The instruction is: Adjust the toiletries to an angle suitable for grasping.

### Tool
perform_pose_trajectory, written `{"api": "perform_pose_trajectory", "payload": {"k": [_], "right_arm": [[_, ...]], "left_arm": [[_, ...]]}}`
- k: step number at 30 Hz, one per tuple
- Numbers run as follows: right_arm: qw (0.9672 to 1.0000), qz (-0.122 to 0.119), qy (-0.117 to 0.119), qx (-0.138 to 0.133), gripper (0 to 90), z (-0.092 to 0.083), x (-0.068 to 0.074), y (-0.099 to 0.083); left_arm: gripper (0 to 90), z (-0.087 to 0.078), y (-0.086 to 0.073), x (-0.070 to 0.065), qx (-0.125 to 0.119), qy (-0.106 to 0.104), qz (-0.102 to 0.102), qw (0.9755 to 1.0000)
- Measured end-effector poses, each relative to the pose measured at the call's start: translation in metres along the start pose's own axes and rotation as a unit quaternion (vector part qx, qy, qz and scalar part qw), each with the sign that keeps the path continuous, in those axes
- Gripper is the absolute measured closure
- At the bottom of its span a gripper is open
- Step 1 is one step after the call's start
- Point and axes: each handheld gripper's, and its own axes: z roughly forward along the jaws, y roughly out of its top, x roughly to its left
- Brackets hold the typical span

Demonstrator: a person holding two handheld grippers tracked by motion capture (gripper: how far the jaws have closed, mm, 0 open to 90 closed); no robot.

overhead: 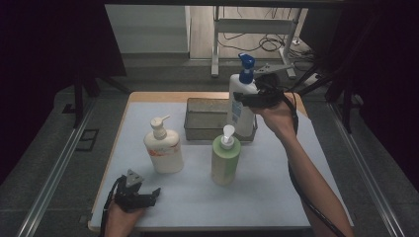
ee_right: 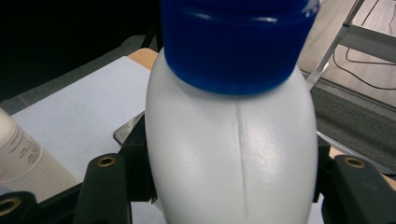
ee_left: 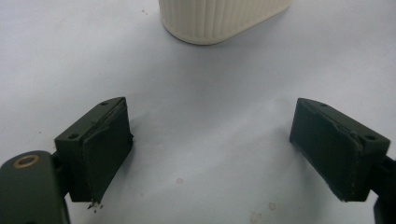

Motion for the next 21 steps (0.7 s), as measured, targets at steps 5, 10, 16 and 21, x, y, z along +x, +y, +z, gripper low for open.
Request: {"api": "perform_pose_trajectory", "payload": {"k": [5,10,16,21], "right_arm": [[1.0000,0.003,0.001,-0.002,40.3,0.007,0.001,0.005],[1.0000,-0.001,0.002,-0.007,40.3,0.017,0.004,0.011],[0.9999,-0.006,0.004,-0.010,40.3,0.028,0.009,0.020],[0.9998,-0.012,0.007,-0.014,40.3,0.037,0.013,0.024]], "left_arm": [[12.2,0.000,0.000,0.000,0.000,0.000,0.000,1.0000],[12.2,0.000,0.000,0.000,0.000,0.000,0.000,1.0000],[12.2,0.000,0.000,0.000,0.000,-0.001,0.000,1.0000],[12.2,0.000,0.000,0.000,0.001,-0.001,0.001,1.0000]]}}
